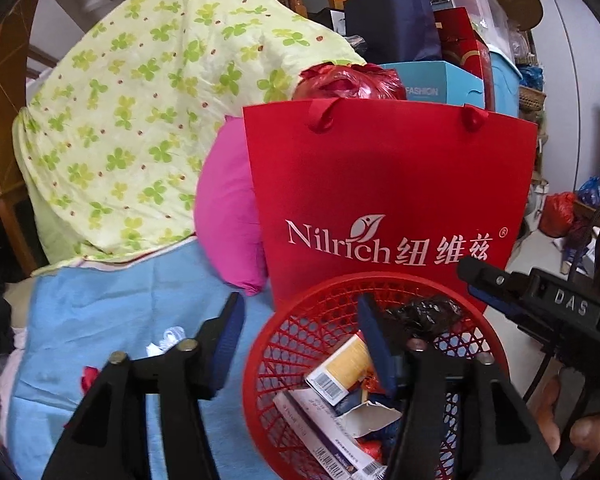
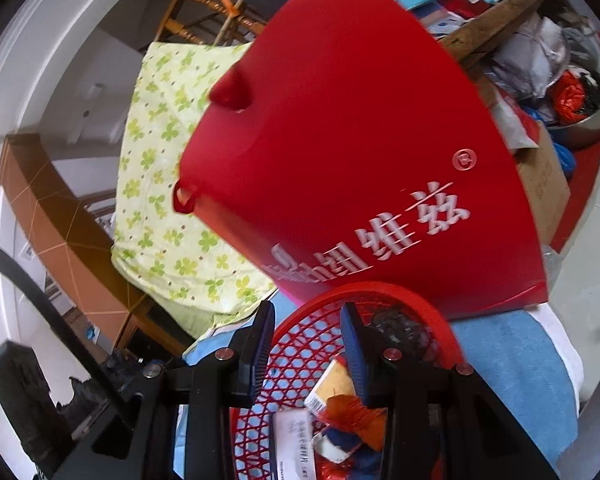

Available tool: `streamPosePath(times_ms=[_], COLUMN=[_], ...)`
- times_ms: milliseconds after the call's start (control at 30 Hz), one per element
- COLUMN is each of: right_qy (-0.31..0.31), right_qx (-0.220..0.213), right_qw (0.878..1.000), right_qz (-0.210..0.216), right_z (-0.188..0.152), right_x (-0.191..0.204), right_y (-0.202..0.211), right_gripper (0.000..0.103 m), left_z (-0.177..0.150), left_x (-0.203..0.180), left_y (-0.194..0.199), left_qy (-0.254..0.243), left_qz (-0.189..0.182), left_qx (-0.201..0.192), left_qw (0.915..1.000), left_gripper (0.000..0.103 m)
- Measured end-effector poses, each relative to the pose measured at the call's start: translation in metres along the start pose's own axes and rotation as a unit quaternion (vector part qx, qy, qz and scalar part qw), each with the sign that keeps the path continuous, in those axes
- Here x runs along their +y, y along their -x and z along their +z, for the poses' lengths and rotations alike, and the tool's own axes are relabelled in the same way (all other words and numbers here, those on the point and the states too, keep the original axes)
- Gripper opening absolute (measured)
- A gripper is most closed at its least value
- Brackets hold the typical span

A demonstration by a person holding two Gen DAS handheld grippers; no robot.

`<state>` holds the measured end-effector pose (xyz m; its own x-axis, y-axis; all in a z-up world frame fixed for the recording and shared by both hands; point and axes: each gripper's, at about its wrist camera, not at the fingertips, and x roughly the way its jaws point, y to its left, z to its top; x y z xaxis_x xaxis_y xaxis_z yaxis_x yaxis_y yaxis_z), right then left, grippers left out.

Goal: Collect trash
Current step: 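Open both grippers to drop the packet and medicine box into the basket, then move both open grippers back toward the red ribbon and white paper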

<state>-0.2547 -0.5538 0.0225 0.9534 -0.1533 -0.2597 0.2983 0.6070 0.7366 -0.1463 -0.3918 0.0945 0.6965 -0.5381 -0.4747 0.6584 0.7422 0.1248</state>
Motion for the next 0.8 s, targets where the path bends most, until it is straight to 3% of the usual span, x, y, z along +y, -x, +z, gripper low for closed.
streamPosePath(times_ms=[133, 333, 433, 567, 800], right_qy=[-0.004, 0.016, 0.036, 0.075, 0.136], right_qx=[-0.004, 0.001, -0.001, -0.021, -0.017], right_qw=[1.000, 1.000, 0.999, 0.997, 0.987], right_qz=[-0.009, -0.008, -0.006, 0.013, 0.079], right_z=[0.003, -0.001, -0.007, -0.018, -0.055], right_x=[-0.003, 0.011, 0.026, 0.056, 0.121], right_y=[0.001, -0.004, -0.006, -0.006, -0.016], right_gripper=[0.037, 0.038, 0.067, 0.067, 0.067], left_z=[-0.007, -0.031, -0.053, -0.087, -0.134], left_x=[0.012, 0.043, 0.073, 0.122, 0.204], left_y=[-0.003, 0.003, 0.010, 0.019, 0.040], left_qy=[0.017, 0.016, 0.025, 0.045, 0.096], left_qz=[0.004, 0.048, 0.078, 0.131, 0.210], left_qx=[0.006, 0.013, 0.023, 0.048, 0.076], left_qw=[0.9998, 0.9986, 0.9964, 0.9893, 0.9701], left_gripper=[0.062, 0.064, 0.064, 0.064, 0.064])
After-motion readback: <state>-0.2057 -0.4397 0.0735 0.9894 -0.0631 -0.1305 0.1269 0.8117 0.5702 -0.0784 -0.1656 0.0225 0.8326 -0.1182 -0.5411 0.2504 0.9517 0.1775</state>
